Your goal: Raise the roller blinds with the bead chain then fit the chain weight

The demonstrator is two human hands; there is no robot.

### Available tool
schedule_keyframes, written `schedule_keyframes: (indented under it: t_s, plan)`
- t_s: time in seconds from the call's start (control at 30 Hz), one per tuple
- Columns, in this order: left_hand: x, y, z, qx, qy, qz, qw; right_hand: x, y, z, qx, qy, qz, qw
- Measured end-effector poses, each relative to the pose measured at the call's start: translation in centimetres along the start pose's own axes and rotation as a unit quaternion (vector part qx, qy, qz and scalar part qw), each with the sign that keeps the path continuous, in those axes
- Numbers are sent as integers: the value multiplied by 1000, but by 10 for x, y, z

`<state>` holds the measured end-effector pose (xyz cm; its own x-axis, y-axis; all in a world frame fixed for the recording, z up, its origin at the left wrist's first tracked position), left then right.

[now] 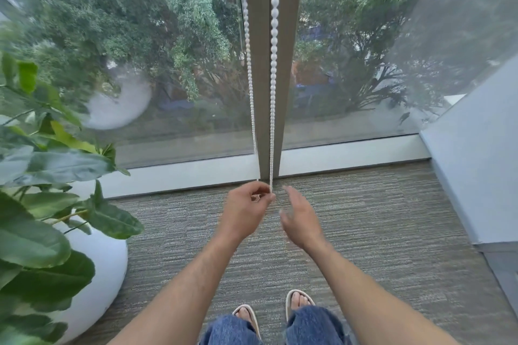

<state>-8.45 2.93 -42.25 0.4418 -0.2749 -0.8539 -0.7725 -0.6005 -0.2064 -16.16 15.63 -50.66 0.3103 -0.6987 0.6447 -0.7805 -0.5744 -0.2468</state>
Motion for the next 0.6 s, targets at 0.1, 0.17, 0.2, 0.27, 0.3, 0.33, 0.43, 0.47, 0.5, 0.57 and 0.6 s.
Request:
schedule_keyframes:
  t_s: [0.1, 0.17, 0.2, 0.27, 0.3, 0.33, 0.43, 0.47, 0.5, 0.57, 0.6]
  plan:
    - [-25, 3, -13, -3, 2, -5, 1000, 48, 5, -41, -40, -20, -69, 997]
    - [-44, 5, -23, -6, -3, 1, 1000, 82, 7, -71, -66, -34, -115, 991]
    - [-55, 5, -28, -9, -8, 9, 1000, 97, 7, -85, -77, -42, -135, 987]
    - [-78, 4, -41, -23, -2, 30, 999, 125, 4, -114, -102, -60, -159, 980]
    - [-93, 3, -51, -35, 9, 42, 998, 140, 1, -131, -115, -71, -166, 977]
    - [-103, 3, -57, -44, 18, 51, 998, 150, -1, -141, -128, -83, -176, 973]
    - [-136, 1, -77, -32, 38, 57, 997, 183, -10, -177, -145, -119, -206, 960]
    - [-145, 1, -85, -32, 42, 59, 997, 194, -10, -189, -153, -132, -216, 955]
    - [-158, -1, -94, -31, 49, 59, 997, 206, -11, -201, -158, -138, -219, 953]
    - [-180, -5, -109, -42, 66, 85, 993, 226, -15, -225, -175, -141, -230, 947]
    - [-193, -8, -116, -50, 88, 106, 989, 236, -17, -235, -181, -143, -237, 944]
Point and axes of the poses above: each hand's wrist, its own y-axis towards the middle knuckle, its own z-axis out of the palm, x = y × z, the point moved 8 cm from there along y, towards the middle knuckle, and after that the axes turned 4 degrees about -x, right-handed, at the moved point
